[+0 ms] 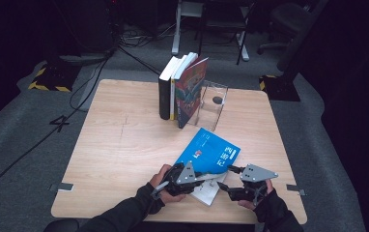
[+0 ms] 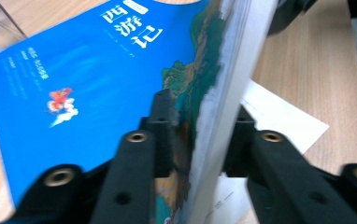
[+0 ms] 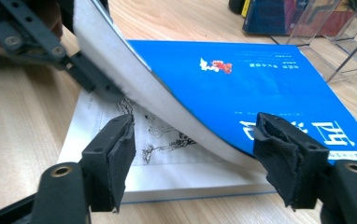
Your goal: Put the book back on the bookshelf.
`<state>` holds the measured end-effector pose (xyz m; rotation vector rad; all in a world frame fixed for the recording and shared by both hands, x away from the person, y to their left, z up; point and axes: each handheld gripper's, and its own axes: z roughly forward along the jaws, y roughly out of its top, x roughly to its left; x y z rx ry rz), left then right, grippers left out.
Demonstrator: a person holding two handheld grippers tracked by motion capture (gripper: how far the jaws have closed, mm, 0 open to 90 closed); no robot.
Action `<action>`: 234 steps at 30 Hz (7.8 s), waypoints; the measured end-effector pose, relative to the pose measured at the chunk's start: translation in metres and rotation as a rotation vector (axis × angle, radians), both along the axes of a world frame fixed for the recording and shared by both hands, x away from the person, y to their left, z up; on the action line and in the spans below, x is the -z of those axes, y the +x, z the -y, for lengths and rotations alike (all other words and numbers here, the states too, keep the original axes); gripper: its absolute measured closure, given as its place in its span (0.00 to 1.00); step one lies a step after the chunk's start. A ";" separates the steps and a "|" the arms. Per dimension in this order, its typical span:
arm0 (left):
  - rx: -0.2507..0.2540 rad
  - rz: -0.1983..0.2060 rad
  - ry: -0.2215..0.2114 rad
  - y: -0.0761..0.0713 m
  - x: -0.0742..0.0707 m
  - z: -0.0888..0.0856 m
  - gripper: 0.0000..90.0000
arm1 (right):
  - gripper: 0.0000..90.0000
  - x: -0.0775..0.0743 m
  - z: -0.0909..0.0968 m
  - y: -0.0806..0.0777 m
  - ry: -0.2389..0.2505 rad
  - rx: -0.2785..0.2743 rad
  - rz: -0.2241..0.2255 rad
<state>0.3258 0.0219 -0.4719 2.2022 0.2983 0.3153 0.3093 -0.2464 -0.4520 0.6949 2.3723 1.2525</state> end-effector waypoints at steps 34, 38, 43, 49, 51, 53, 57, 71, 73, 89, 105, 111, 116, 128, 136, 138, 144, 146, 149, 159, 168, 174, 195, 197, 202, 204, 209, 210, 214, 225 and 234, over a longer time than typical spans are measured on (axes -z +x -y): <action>-0.124 -0.016 -0.016 0.006 -0.015 -0.116 0.69 | 0.79 0.006 -0.051 0.034 -0.108 -0.175 0.072; -0.107 0.000 -0.018 0.001 -0.020 -0.105 0.64 | 0.80 0.003 -0.054 0.032 -0.120 -0.173 0.071; -0.094 0.007 -0.007 -0.001 -0.021 -0.090 0.61 | 0.81 -0.001 -0.061 0.026 -0.148 -0.172 0.074; -0.097 0.013 0.003 0.002 -0.020 -0.082 0.70 | 0.82 -0.003 -0.067 0.024 -0.159 -0.200 0.071; -0.080 0.029 0.016 0.003 -0.018 -0.083 0.76 | 0.81 -0.004 -0.068 0.025 -0.160 -0.202 0.073; -0.060 0.008 0.023 0.005 -0.016 -0.086 0.79 | 0.76 -0.003 -0.065 0.028 -0.122 -0.213 0.054; -0.044 0.000 0.034 0.007 -0.014 -0.095 0.84 | 0.61 -0.001 -0.050 0.035 -0.100 -0.180 0.039; -0.096 -0.067 0.070 0.022 -0.020 -0.133 0.70 | 0.81 0.006 -0.044 0.039 -0.124 -0.253 0.086; -0.110 -0.058 0.078 0.017 -0.025 -0.133 0.67 | 0.84 0.005 -0.050 0.035 -0.143 -0.273 0.096; -0.195 0.007 0.153 -0.005 -0.036 -0.114 0.59 | 0.87 -0.008 -0.074 0.026 -0.173 -0.297 0.097; -0.136 0.000 0.162 0.016 -0.019 -0.128 0.77 | 0.72 0.003 -0.071 0.042 -0.140 -0.280 0.087; -0.171 0.024 0.200 0.032 -0.024 -0.135 0.74 | 0.83 0.009 -0.079 0.056 -0.137 -0.281 0.098; -0.198 -0.010 0.143 0.042 -0.025 -0.136 0.65 | 0.85 0.001 -0.092 0.057 -0.134 -0.245 0.135; -0.191 0.014 0.080 0.030 -0.024 -0.096 0.70 | 0.85 -0.002 -0.096 0.051 -0.159 -0.230 0.145; -0.181 0.005 0.064 0.028 -0.019 -0.100 0.82 | 0.56 0.013 -0.077 0.072 -0.119 -0.157 0.085; -0.176 -0.001 0.047 0.029 -0.019 -0.102 0.83 | 0.60 0.018 -0.075 0.080 -0.138 -0.143 0.079; -0.153 -0.035 -0.012 0.032 -0.020 -0.103 0.83 | 0.73 0.022 -0.072 0.086 -0.156 -0.186 0.100; -0.146 -0.033 -0.017 0.031 -0.021 -0.101 0.83 | 0.75 0.020 -0.071 0.083 -0.178 -0.189 0.111; -0.132 -0.036 -0.021 0.030 -0.023 -0.097 0.82 | 0.76 0.017 -0.067 0.080 -0.188 -0.192 0.111; -0.164 -0.008 -0.017 0.025 -0.034 -0.059 0.63 | 0.83 0.007 -0.044 0.063 -0.197 -0.197 0.092; -0.148 -0.025 0.039 0.025 -0.026 -0.049 0.76 | 0.79 0.012 -0.040 0.063 -0.201 -0.178 0.086; -0.147 -0.019 0.014 0.026 -0.020 -0.048 0.84 | 0.52 0.008 -0.029 0.070 -0.107 -0.116 0.055; -0.182 -0.093 -0.229 0.036 -0.034 -0.077 0.88 | 0.46 0.037 0.001 0.086 -0.080 -0.011 -0.071; -0.180 -0.093 -0.239 0.036 -0.035 -0.078 0.88 | 0.45 0.041 -0.002 0.087 -0.094 -0.013 -0.080; -0.180 -0.102 -0.262 0.037 -0.037 -0.083 0.88 | 0.42 0.043 -0.007 0.090 -0.078 -0.016 -0.084; -0.176 -0.104 -0.267 0.037 -0.038 -0.084 0.88 | 0.41 0.045 -0.009 0.091 -0.093 -0.012 -0.086; -0.176 -0.107 -0.276 0.038 -0.039 -0.085 0.88 | 0.39 0.050 -0.015 0.090 -0.099 -0.041 -0.100; -0.174 -0.108 -0.275 0.037 -0.039 -0.084 0.88 | 0.39 0.050 -0.016 0.089 -0.082 -0.052 -0.105; -0.172 -0.104 -0.279 0.038 -0.040 -0.086 0.88 | 0.49 0.041 -0.019 0.079 -0.043 -0.093 -0.060; -0.165 -0.102 -0.343 0.036 -0.050 -0.096 0.88 | 0.59 0.021 -0.017 0.069 0.130 -0.114 -0.042; -0.153 -0.104 -0.401 0.028 -0.061 -0.102 0.88 | 0.60 -0.003 -0.023 0.061 0.233 -0.126 -0.002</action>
